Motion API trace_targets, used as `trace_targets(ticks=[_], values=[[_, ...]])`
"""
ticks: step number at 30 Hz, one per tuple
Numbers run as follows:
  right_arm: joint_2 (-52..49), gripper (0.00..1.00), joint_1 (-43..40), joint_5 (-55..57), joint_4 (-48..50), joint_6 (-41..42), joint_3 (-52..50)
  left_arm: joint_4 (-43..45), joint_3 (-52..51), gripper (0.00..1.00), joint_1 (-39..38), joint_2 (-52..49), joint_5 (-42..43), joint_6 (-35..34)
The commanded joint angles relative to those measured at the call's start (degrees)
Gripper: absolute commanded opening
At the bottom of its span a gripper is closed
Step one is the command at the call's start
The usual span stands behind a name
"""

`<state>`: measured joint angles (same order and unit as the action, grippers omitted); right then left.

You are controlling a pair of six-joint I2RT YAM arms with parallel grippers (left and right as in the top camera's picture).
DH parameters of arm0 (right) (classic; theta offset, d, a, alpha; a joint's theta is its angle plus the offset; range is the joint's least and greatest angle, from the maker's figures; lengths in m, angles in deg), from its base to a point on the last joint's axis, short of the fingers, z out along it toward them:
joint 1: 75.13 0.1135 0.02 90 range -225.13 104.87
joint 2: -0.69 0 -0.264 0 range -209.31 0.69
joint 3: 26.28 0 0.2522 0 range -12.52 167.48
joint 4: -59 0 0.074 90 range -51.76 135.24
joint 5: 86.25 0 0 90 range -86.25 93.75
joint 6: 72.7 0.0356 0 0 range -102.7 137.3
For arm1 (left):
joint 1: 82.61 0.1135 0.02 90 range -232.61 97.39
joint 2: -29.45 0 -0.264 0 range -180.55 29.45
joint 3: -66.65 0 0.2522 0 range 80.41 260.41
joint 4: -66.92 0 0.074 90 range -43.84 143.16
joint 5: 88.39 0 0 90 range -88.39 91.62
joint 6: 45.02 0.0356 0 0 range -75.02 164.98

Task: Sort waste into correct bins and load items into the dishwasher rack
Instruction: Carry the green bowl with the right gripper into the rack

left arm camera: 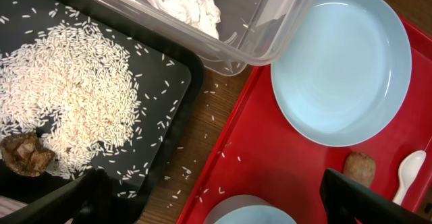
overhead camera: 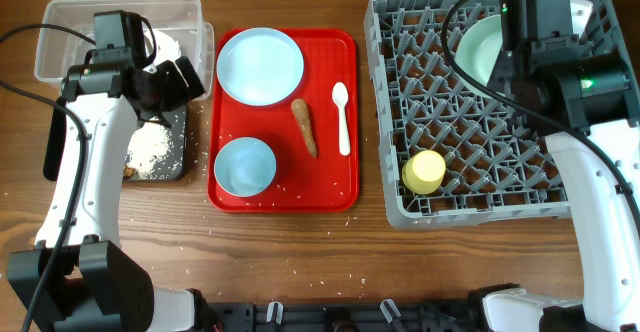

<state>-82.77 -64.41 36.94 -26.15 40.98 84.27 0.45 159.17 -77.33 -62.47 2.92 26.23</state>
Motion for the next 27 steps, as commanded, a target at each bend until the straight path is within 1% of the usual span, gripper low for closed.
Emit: trace_targets(ticks=[1,5,7,10,11,14,16,19,22,23,24,27], values=[[-2.4,0.05,0.2,8.4,1.0,1.5,0.3,0.1,0.8,1.00,0.3,1.0,-1.0,0.3],[-4.6,0.04,0.3,8.4,1.0,0.0,0.3,0.1,0.8,1.00,0.3,1.0,-1.0,0.3],[-6.1,0.04,0.3,8.3,1.3,-3.3,0.3,0.1,0.8,1.00,0.3,1.0,-1.0,0.3],[-8.4,0.04,0.4,8.4,1.4,-4.5,0.3,0.1,0.8,1.00,0.3,1.0,-1.0,0.3],[-9.2,0.04,0.6,8.6,1.6,-6.1,0.3,0.1,0.8,1.00,0.3,1.0,-1.0,0.3],[-11.8,0.04,2.1,12.9,3.8,-7.3,0.3,0.1,0.8,1.00,0.3,1.0,-1.0,0.3],[-13.5,0.04,3.3,15.5,6.8,-10.1,0.3,0.1,0.8,1.00,0.3,1.0,-1.0,0.3],[-16.8,0.04,4.5,19.6,15.2,-12.5,0.3,0.1,0.8,1.00,0.3,1.0,-1.0,0.3],[-20.7,0.04,4.6,19.7,27.0,-16.5,0.3,0.1,0.8,1.00,0.3,1.0,-1.0,0.3],[-22.6,0.04,4.6,19.7,32.0,-19.6,0.3,0.1,0.8,1.00,0.3,1.0,-1.0,0.3],[-23.8,0.04,4.6,19.7,34.8,-21.8,0.3,0.1,0.8,1.00,0.3,1.0,-1.0,0.3],[-28.8,0.04,4.7,19.9,44.6,-32.8,0.3,0.1,0.8,1.00,0.3,1.0,-1.0,0.3]])
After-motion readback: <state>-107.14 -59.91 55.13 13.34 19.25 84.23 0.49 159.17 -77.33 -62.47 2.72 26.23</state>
